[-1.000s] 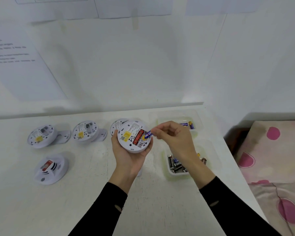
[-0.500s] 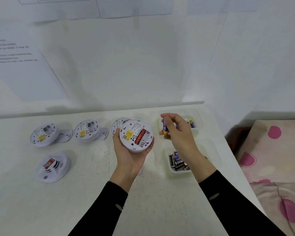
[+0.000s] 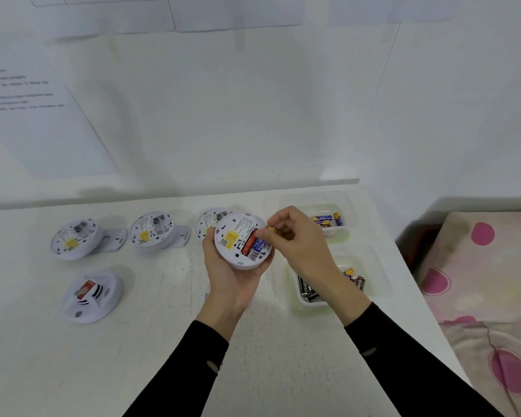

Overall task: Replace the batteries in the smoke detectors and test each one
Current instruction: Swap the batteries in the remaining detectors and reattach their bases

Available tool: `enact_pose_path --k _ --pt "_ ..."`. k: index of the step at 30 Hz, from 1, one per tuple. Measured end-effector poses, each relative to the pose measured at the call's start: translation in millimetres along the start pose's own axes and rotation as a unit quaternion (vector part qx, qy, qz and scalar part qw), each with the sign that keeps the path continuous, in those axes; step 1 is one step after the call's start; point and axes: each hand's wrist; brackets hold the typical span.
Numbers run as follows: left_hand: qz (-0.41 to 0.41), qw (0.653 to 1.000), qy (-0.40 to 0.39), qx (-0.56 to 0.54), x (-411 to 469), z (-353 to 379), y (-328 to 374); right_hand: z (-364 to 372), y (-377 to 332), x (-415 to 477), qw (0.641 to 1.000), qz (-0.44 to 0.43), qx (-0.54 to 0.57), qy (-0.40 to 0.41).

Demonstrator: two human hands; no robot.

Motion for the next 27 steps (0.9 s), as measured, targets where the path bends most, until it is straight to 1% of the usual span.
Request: enact_pose_path --k 2,5,7,9,12,15,17,20,21,22,24,25,26,27 --pt "0.003 1.0 0.002 0.009 -1.5 1.9 -1.4 6.6 3.9 -2.9 0.999 -0.023 -0.017 0.038" --pt "0.004 1.0 0.008 0.015 -4.0 5.8 -3.8 16.9 17.7 -6.7 0.988 -0.087 -0.081 0.099" --pt "0.009 1.0 0.015 0.019 -3.8 7.4 -3.4 23.2 27.1 -12.0 0.977 -0.121 -0.12 0.127" --pt "0.012 0.999 0.026 0.019 -2.2 7.4 -3.0 28.8 31.6 -19.9 0.968 -0.132 -0.157 0.143" --pt "0.013 0.999 0.038 0.012 0.1 8.1 -2.9 37.6 33.7 -32.4 0.96 -0.117 -0.209 0.143" --pt "0.019 0.999 0.037 0.023 2.4 9.2 -0.3 41.7 40.4 -40.4 0.945 -0.099 -0.28 0.137" --pt "0.024 0.999 0.035 0.03 3.4 8.4 2.2 39.8 44.9 -44.2 0.928 -0.1 -0.335 0.129" --pt "0.024 0.998 0.04 0.037 2.0 1.2 8.1 37.6 44.9 -43.8 0.892 -0.116 -0.426 0.094" --pt "0.019 0.998 0.042 0.043 0.4 -2.5 11.3 39.1 42.5 -43.3 0.894 -0.125 -0.424 0.074" --pt "0.017 0.998 0.041 0.049 -1.0 -7.5 15.5 41.7 39.8 -43.8 0.906 -0.135 -0.397 0.053" --pt "0.026 0.998 0.035 0.052 -3.0 -18.6 28.8 47.9 35.6 -47.5 0.951 -0.145 -0.275 0.013" --pt "0.038 0.998 0.032 0.045 -3.9 -24.7 37.1 51.0 37.2 -51.0 0.965 -0.145 -0.219 -0.002" --pt "0.054 0.998 0.029 0.033 -4.5 -31.8 46.4 54.5 41.1 -55.1 0.972 -0.146 -0.186 -0.019" --pt "0.071 0.997 0.024 0.02 -6.1 -38.4 55.8 58.0 47.3 -58.7 0.973 -0.142 -0.175 -0.053"
Point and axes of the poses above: each hand's wrist, its own x-axis towards the middle knuckle, its own z-axis out of the palm, y = z × x, and after that the axes turned 2 degrees about -y, right-handed
